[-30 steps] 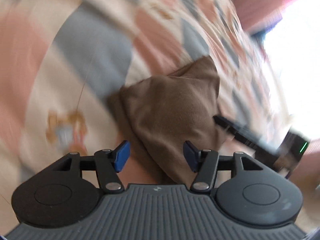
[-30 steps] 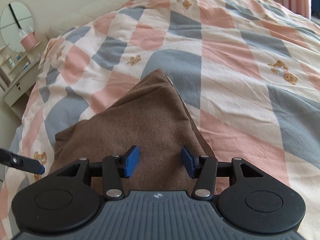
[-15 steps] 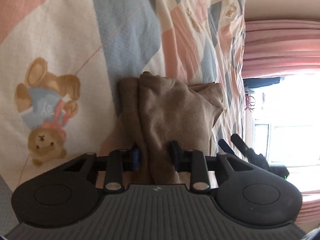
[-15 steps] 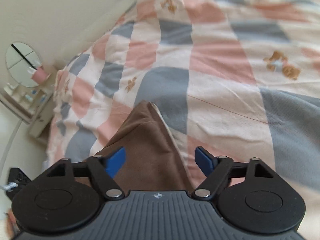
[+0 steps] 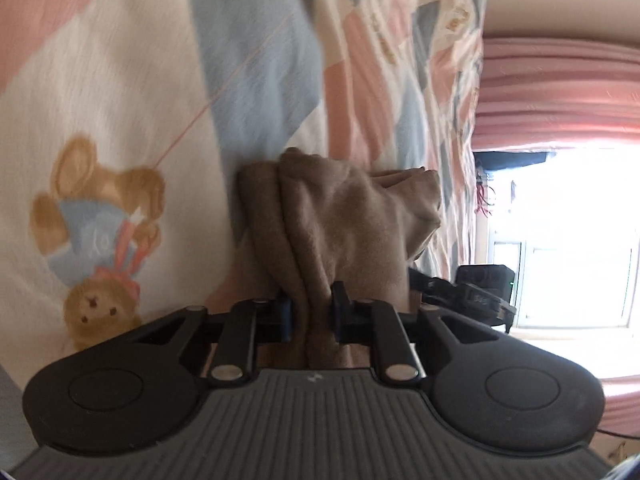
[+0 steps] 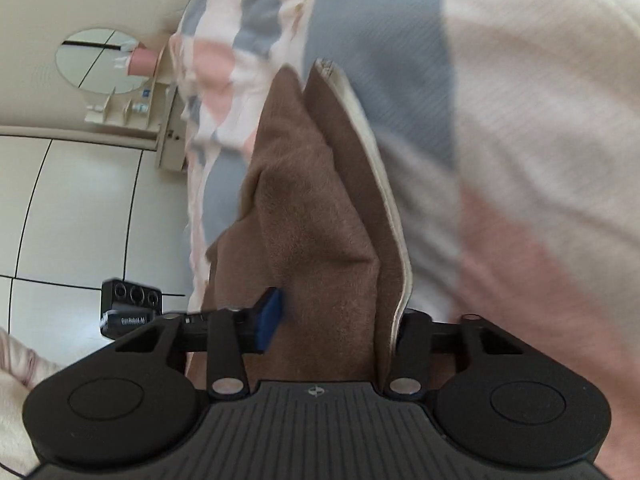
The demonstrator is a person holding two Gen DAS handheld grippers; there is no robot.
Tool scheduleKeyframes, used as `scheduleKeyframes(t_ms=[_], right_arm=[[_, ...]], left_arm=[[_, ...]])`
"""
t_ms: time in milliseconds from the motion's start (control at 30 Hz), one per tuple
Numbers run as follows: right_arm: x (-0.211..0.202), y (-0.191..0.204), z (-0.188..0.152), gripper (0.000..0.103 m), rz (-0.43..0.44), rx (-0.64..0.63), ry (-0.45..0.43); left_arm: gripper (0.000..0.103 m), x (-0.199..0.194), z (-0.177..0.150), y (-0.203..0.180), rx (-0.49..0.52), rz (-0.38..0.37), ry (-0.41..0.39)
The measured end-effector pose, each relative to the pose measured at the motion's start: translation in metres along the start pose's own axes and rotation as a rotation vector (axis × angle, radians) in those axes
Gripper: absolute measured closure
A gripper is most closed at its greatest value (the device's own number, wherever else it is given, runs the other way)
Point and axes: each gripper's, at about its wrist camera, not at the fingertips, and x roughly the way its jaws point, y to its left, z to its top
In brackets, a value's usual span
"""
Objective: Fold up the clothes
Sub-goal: 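Grasp the brown sweater bundle with both grippers and lift it off the bed, then carry the lifted sweater bundle with both grippers toward the stack of folded clothes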
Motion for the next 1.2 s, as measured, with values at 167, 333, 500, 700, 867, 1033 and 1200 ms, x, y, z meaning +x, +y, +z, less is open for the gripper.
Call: scheduleKeyframes(t_ms=[167,333,500,700,867,1033,1200], right_arm=[[-0.004,-0.010,-0.026,0.062,-0.038,0.138,-0.108],[-0.008,0.018,-0.057,0.074,-0.079,0.121,-0.257],[-0.027,0.062,-0.149,0.077,-0.077,0.224,-0.507],[-0.005,0.141,-0.351,0.077,-0.032,0.599,-1.015],[0.051,0.254,-0.512,0.077,-0.052,0.851,-1.436],[0.101,0.348,-0.643,0.077,-0.066,1.045,-1.886],[0.123,0.412,-0.747,0.078,-0.180,1.121,-2.278]], left_arm=[[0.082,0.011,0.012,-0.001,0.034,0.028,0.052],[0.089,0.010,0.018,-0.018,0.135,0.046,0.080],[0.089,-0.001,0.032,-0.058,0.348,0.038,0.189],[0.089,0.013,0.024,-0.138,0.658,0.020,0.532],[0.089,0.023,-0.059,-0.209,0.921,-0.054,0.867],[0.089,0.034,-0.206,-0.278,1.160,-0.170,1.158],[0.089,0.025,-0.396,-0.319,1.366,-0.291,1.404]])
